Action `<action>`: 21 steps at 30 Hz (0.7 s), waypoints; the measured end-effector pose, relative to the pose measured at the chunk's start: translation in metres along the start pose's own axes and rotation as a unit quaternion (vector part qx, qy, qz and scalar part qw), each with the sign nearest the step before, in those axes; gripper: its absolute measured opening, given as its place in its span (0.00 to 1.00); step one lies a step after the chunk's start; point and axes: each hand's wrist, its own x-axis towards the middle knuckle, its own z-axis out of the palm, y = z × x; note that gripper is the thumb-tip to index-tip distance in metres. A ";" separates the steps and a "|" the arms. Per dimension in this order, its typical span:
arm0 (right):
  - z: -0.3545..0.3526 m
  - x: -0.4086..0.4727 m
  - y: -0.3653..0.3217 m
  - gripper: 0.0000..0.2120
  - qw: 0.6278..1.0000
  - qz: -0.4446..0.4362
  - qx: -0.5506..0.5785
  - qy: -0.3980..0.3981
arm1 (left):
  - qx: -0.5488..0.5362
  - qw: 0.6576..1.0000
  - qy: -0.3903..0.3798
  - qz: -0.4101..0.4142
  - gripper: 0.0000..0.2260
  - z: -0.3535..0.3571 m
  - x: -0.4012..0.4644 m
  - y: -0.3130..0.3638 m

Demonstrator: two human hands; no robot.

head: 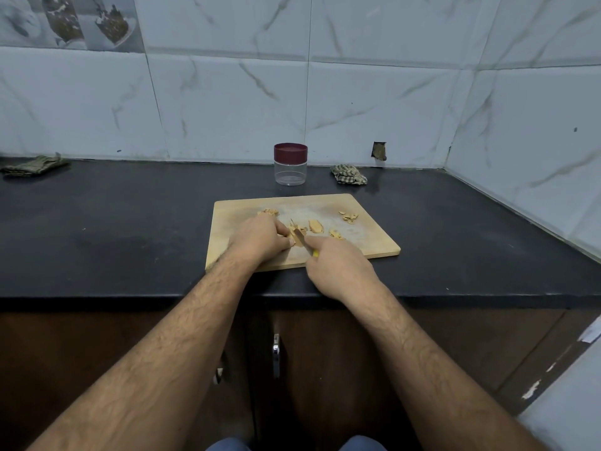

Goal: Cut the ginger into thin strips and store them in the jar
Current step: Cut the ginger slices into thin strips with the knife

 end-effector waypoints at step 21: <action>0.007 0.005 -0.010 0.27 0.999 -0.028 -0.028 -0.001 | -0.028 1.000 -0.010 0.004 0.07 0.003 0.000 -0.005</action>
